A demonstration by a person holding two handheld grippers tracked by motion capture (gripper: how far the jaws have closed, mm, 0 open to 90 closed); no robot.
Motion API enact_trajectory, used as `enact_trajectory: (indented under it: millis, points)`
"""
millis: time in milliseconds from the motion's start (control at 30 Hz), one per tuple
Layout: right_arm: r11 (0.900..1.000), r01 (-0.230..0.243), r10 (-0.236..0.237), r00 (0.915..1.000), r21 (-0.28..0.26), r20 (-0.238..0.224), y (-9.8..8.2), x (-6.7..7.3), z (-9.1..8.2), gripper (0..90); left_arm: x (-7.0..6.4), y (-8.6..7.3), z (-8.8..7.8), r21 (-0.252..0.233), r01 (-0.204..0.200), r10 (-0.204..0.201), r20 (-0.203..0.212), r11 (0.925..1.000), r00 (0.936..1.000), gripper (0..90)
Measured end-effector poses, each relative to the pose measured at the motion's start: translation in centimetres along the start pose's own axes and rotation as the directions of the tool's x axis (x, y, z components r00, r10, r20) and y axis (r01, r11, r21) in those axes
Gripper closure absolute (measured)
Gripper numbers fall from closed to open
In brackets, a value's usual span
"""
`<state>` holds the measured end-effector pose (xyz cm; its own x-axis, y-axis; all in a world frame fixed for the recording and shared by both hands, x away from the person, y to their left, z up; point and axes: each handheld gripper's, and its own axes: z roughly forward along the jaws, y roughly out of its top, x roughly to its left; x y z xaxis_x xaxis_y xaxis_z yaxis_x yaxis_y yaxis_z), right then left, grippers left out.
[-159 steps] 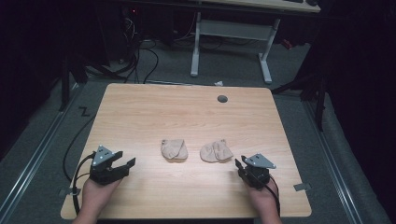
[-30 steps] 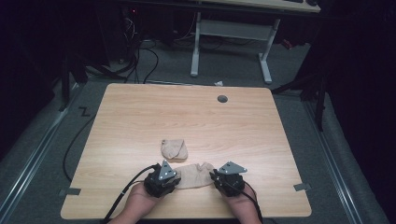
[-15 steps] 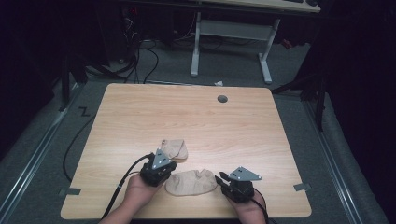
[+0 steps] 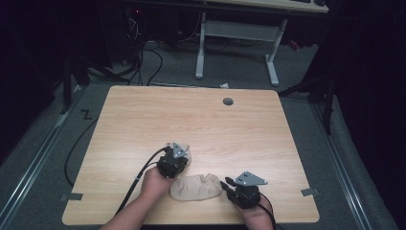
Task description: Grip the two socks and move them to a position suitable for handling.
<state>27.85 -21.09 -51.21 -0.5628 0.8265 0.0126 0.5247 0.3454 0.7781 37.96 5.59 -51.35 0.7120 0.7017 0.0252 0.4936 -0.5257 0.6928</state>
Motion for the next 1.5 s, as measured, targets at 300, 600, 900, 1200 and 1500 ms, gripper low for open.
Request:
enact_trajectory:
  millis: [300, 600, 900, 1200, 1500]
  points:
    - [1.000, -0.001, 0.001, 0.9999, -0.013, 0.015, 0.1, -0.1, -0.4, 70.6, 3.5, -4.5, -3.7, 0.021, 0.042, -0.040, -0.067, 0.9989, 0.9969, 82.9]
    - [1.000, -0.002, 0.002, 0.9998, -0.013, 0.020, 0.1, -0.3, -0.4, 69.7, 5.0, -3.6, -2.1, 0.004, 0.114, -0.114, -0.060, 0.9934, 0.9917, 84.2]
    - [1.000, -0.009, 0.009, 0.9995, -0.027, 0.029, 0.8, -0.6, -0.5, 65.7, 1.7, -0.7, 0.9, -0.027, 0.053, -0.053, 0.006, 0.9982, 0.9986, 83.7]
    - [1.000, 0.021, -0.021, 0.9994, -0.018, 0.027, 4.0, 0.0, 1.6, 64.2, 2.0, -1.1, -1.3, -0.094, 0.052, -0.049, 0.028, 0.9942, 0.9984, 81.7]
    - [0.997, 0.063, -0.064, 0.9978, 0.042, 0.017, 8.6, 1.0, 6.6, 63.5, 1.8, -0.6, 0.5, -0.064, 0.057, -0.052, 0.077, 0.9963, 0.9957, 84.7]
